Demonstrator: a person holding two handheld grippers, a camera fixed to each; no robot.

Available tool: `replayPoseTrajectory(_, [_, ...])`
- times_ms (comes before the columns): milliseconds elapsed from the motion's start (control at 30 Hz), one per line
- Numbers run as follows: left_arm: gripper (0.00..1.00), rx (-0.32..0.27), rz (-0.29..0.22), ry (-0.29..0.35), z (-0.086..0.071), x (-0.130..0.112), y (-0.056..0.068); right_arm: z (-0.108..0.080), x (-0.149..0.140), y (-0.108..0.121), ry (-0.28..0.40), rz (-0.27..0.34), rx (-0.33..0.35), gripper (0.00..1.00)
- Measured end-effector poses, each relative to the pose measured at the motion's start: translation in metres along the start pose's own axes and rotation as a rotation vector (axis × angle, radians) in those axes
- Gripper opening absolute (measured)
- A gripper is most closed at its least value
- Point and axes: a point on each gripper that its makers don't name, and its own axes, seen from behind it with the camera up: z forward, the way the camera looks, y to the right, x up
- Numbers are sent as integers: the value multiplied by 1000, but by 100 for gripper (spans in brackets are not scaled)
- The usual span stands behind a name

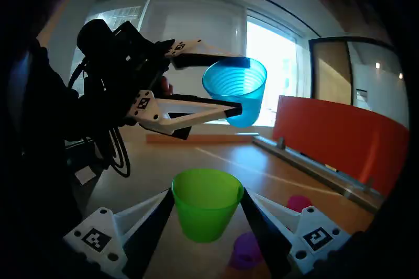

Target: Pour water

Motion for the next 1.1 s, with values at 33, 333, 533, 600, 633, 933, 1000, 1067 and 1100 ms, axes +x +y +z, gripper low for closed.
replayPoseTrajectory(33, [86, -1, 2, 0, 0, 0, 0, 0, 0, -1, 1, -2, 2, 92])
replayPoseTrajectory(333, [86, -2, 17, 1, 1, 2, 1, 0, 1, -3, 5, -11, 8, 92])
replayPoseTrajectory(533, [86, -2, 28, 1, 1, 1, 3, -1, 0, -1, 5, -10, 3, 92])
replayPoseTrajectory(600, [86, -1, 32, 2, 2, 1, 3, 0, 0, 0, 4, -10, 1, 92])
replayPoseTrajectory(633, [86, -1, 35, 3, 2, 1, 3, 0, 0, 0, 4, -10, 1, 92])
replayPoseTrajectory(933, [86, -3, 58, 5, 4, 2, 4, 0, 1, 2, 4, -10, 0, 92])
replayPoseTrajectory(1000, [86, -4, 63, 5, 4, 2, 4, 0, 1, 2, 3, -11, 1, 92])
replayPoseTrajectory(1067, [86, -5, 66, 6, 4, 2, 5, 0, 1, 2, 4, -11, 0, 92])
replayPoseTrajectory(1100, [86, -5, 68, 7, 5, 2, 5, 0, 1, 2, 4, -12, 0, 92])
